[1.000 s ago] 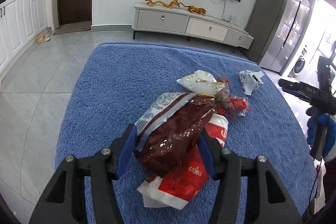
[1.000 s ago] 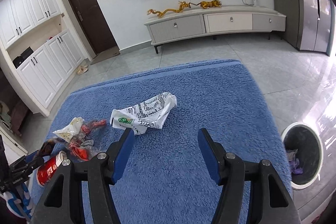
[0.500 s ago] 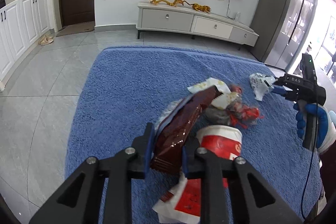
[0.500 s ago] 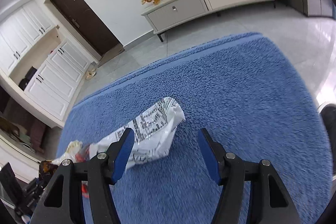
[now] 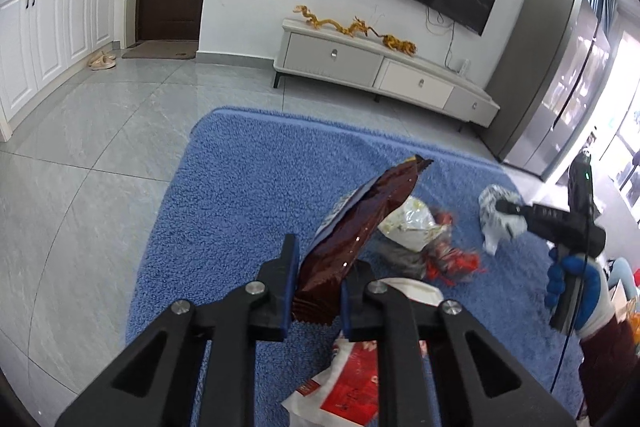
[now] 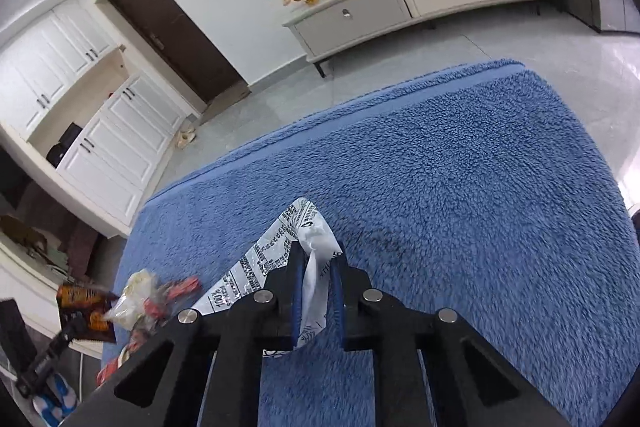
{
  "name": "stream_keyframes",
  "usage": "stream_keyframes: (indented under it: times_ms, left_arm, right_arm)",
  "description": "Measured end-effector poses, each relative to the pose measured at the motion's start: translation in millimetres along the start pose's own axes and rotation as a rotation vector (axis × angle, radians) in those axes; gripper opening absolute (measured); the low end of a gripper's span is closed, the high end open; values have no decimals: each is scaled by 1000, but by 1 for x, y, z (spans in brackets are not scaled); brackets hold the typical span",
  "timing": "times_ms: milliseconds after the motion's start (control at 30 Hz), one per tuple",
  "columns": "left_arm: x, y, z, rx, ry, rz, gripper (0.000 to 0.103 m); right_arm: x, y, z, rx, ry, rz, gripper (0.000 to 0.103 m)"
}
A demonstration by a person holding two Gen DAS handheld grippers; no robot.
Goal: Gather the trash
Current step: 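Grasp the brown-red snack wrapper with the left tool while the right tool grasps the white printed bag, then carry wrapper and white bag over the bin and open both tools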
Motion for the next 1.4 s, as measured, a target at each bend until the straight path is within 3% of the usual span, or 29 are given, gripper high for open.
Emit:
stream_keyframes:
  times_ms: [533, 867, 1067, 1200, 1400]
  left_arm:
    - [20, -93, -45, -12, 2, -136, 16]
    - [20, -127, -95, -56, 41, -166, 16]
    - [38, -112, -163, -138, 101, -157, 16]
    - [50, -78, -235, -232, 159, -123, 16]
    - [51, -9, -358, -392, 235, -17, 16]
  right_arm:
    - [-29, -129, -1, 72, -14, -127, 11]
    - [-35, -194, -10, 106, 0, -207, 11]
    - [-25, -235, -40, 80, 52, -284, 11]
    - [-18, -267, -88, 15, 138, -352, 11]
    - [-1, -299, -175, -169, 266, -444, 11]
Point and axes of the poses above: each gripper's, at about its wrist camera, not at the fingertips, and y roughly the way its jaws point, z to its left, x to its top, the point moved 8 cm from there along y, roughly the way its jaws point, and after that the axes turned 8 degrees about y, right-handed, at the moved point
